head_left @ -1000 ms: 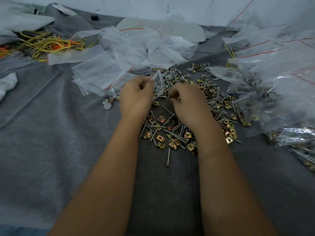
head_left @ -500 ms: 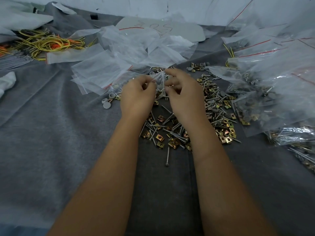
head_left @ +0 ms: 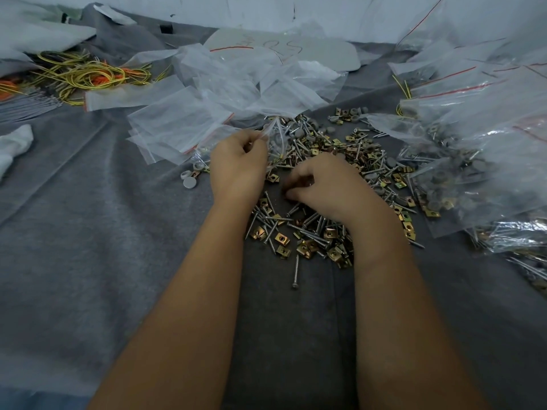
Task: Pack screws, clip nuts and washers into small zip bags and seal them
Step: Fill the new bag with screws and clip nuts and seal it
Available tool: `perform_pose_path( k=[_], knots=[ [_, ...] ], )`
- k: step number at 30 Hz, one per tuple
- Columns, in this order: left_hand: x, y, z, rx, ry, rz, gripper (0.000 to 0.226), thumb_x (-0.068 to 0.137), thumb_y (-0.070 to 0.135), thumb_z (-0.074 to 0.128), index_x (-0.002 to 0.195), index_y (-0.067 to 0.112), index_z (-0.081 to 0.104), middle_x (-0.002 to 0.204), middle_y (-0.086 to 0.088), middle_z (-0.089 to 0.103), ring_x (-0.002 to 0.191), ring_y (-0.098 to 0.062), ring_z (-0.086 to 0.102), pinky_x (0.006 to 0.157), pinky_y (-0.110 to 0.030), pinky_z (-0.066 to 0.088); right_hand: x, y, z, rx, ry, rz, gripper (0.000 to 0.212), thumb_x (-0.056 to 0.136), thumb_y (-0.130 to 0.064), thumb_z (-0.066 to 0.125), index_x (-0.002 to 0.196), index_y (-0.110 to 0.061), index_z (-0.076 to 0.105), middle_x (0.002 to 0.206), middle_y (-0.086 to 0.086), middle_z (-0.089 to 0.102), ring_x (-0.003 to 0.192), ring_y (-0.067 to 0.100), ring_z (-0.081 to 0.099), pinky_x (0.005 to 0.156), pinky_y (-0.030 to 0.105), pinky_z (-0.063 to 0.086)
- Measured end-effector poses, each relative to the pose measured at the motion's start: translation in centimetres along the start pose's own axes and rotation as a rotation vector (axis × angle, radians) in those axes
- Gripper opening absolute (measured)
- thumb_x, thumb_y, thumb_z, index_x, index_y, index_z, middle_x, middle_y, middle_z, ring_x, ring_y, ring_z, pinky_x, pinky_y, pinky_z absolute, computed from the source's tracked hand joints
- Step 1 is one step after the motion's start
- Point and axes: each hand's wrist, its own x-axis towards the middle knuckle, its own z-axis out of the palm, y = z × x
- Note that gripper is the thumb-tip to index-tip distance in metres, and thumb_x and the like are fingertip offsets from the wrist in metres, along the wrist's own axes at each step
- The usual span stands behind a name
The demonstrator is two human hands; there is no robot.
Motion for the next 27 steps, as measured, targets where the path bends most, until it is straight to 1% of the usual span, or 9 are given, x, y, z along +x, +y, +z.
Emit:
perform_pose_path(
  k=[3,5,8,12,14,17,19,23,27],
  knots=[
    [-0.1,0.0,0.0,-0.011,-0.003,0.001,0.026,0.090,0.022,0.054,0.075,0.041,0.064,0.044,0.017,0.051,0.038,0.000,0.035,0.050,-0.025,0.030,0.4,0.2,0.6,-0.056,0.140,0.022,0.023,0.090,-0.017,0.066,0.109,-0.029,0.072,0.110,0.001,0.070,0.107,0.024,0.058,0.101,0.041,0.043],
    [-0.1,0.0,0.0,-0.012,-0.005,0.001,0.027,0.090,0.021,0.054,0.075,0.041,0.064,0.044,0.016,0.051,0.038,0.000,0.035,0.049,-0.025,0.029,0.6,0.3,1.0,-0.071,0.194,0.011,0.021,0.090,-0.013,0.064,0.102,-0.028,0.072,0.110,0.003,0.069,0.109,0.026,0.056,0.101,0.046,0.042],
    [-0.1,0.0,0.0,-0.007,-0.007,0.002,0.027,0.089,0.021,0.053,0.075,0.041,0.064,0.045,0.017,0.051,0.038,-0.001,0.036,0.049,-0.025,0.029,0.7,0.6,1.1,-0.153,0.227,-0.008,0.016,0.090,-0.020,0.065,0.097,-0.031,0.074,0.110,0.002,0.068,0.111,0.026,0.054,0.100,0.042,0.042],
    [0.0,0.1,0.0,-0.009,-0.007,-0.001,0.027,0.090,0.020,0.054,0.074,0.040,0.064,0.044,0.016,0.050,0.038,-0.001,0.035,0.049,-0.025,0.030,0.8,1.0,0.9,-0.215,0.195,0.000,0.016,0.086,-0.039,0.069,0.102,-0.038,0.073,0.113,-0.002,0.065,0.117,0.025,0.048,0.094,0.038,0.034],
    [0.0,0.1,0.0,-0.014,-0.006,-0.004,0.027,0.092,0.020,0.054,0.074,0.038,0.064,0.041,0.015,0.047,0.037,-0.002,0.034,0.046,-0.023,0.028,0.6,0.8,1.0,-0.235,0.197,-0.016,0.019,0.084,-0.043,0.070,0.103,-0.038,0.071,0.111,-0.004,0.065,0.116,0.024,0.047,0.093,0.038,0.033],
    [0.0,0.2,-0.1,-0.050,0.020,-0.006,0.024,0.093,0.018,0.056,0.078,0.034,0.065,0.040,0.014,0.044,0.036,-0.002,0.034,0.041,-0.019,0.027,0.6,0.1,0.9,-0.156,0.231,-0.123,0.020,0.086,-0.029,0.067,0.104,-0.037,0.072,0.104,-0.002,0.065,0.109,0.024,0.052,0.096,0.039,0.038],
    [0.1,0.2,-0.1,-0.073,0.052,-0.014,0.022,0.092,0.016,0.055,0.080,0.030,0.066,0.041,0.014,0.047,0.037,-0.001,0.035,0.041,-0.016,0.028,0.7,-0.6,0.9,-0.066,0.158,-0.199,0.028,0.084,-0.018,0.064,0.103,-0.037,0.074,0.102,0.000,0.062,0.107,0.026,0.050,0.095,0.040,0.040],
    [0.0,0.2,-0.2,-0.079,0.087,-0.029,0.018,0.091,0.016,0.055,0.082,0.024,0.068,0.045,0.012,0.047,0.036,-0.002,0.034,0.041,-0.018,0.027,0.4,-0.8,1.2,-0.113,-0.046,-0.200,0.031,0.080,-0.027,0.067,0.106,-0.043,0.071,0.103,0.000,0.055,0.109,0.025,0.039,0.099,0.040,0.035],
    [0.1,0.2,-0.2,-0.081,0.086,-0.030,0.018,0.091,0.017,0.055,0.083,0.025,0.069,0.043,0.012,0.046,0.035,-0.002,0.033,0.040,-0.016,0.025,0.2,0.0,0.6,-0.112,0.013,-0.138,0.013,0.080,-0.034,0.072,0.087,-0.044,0.068,0.100,-0.005,0.052,0.111,0.024,0.039,0.096,0.039,0.034]
  ],
)
